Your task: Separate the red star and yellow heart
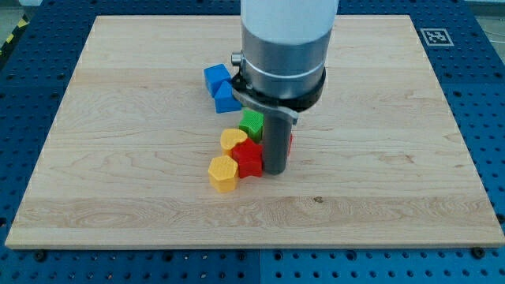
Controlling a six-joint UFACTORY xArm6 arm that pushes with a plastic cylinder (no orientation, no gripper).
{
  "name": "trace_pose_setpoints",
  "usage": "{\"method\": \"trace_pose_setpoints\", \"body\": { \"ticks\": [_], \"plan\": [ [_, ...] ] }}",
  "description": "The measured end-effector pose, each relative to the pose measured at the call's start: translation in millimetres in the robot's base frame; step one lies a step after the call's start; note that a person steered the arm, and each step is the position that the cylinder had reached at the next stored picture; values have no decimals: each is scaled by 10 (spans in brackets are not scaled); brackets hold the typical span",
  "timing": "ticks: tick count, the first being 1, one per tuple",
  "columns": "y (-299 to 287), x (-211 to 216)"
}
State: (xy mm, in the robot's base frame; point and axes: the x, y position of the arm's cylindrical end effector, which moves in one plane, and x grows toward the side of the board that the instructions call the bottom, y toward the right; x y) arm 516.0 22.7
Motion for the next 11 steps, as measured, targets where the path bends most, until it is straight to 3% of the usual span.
{"method": "trace_pose_setpoints", "body": {
  "ticks": [2, 4, 5, 7, 10, 11],
  "plan": [
    [0, -127],
    [280, 477],
    [109, 484],
    [-282, 227],
    [-394, -300],
    [-634, -298]
  ]
}}
